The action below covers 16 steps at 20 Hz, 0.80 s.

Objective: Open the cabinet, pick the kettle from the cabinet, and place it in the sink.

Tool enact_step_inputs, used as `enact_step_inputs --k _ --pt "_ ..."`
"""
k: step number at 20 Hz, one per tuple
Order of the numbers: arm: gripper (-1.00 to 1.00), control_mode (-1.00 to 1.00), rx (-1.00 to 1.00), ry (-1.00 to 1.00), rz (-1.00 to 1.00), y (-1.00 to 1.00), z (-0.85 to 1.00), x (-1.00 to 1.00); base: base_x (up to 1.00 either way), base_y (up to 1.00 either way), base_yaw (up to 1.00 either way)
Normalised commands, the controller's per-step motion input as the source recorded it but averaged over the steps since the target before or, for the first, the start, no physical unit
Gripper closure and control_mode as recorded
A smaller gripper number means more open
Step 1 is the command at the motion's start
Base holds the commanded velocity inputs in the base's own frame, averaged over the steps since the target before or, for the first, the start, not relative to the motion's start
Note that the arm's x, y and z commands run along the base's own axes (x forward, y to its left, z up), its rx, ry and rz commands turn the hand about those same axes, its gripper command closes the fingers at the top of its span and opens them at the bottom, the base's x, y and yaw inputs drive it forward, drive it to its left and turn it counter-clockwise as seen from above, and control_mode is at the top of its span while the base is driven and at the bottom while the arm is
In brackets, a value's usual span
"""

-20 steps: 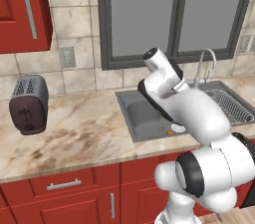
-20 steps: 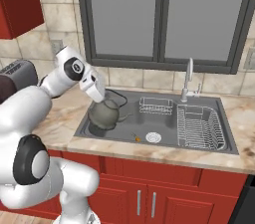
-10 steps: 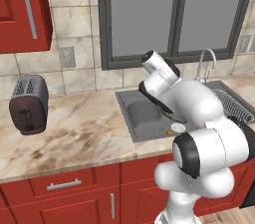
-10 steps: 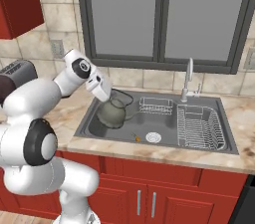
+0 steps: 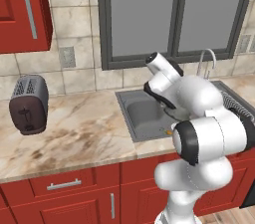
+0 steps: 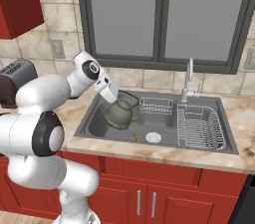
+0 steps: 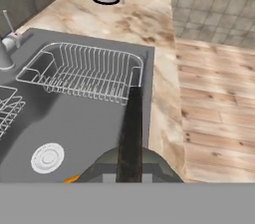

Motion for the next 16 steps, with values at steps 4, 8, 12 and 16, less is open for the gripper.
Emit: enact_step_inputs --k 4,8,12,16 --pt "1.00 -1.00 0.00 0.00 0.00 -0.31 -0.25 0.14 0.00 0.00 0.00" --pt "1.00 -1.00 0.00 0.00 0.00 -0.30 -0.24 0.21 0.00 0.00 0.00" --pt "1.00 -1.00 0.01 0.00 0.02 -0.22 -0.26 0.25 0.00 0.00 0.00" --pt "1.00 -1.00 0.01 0.00 0.05 -0.17 -0.30 0.25 0.00 0.00 0.00"
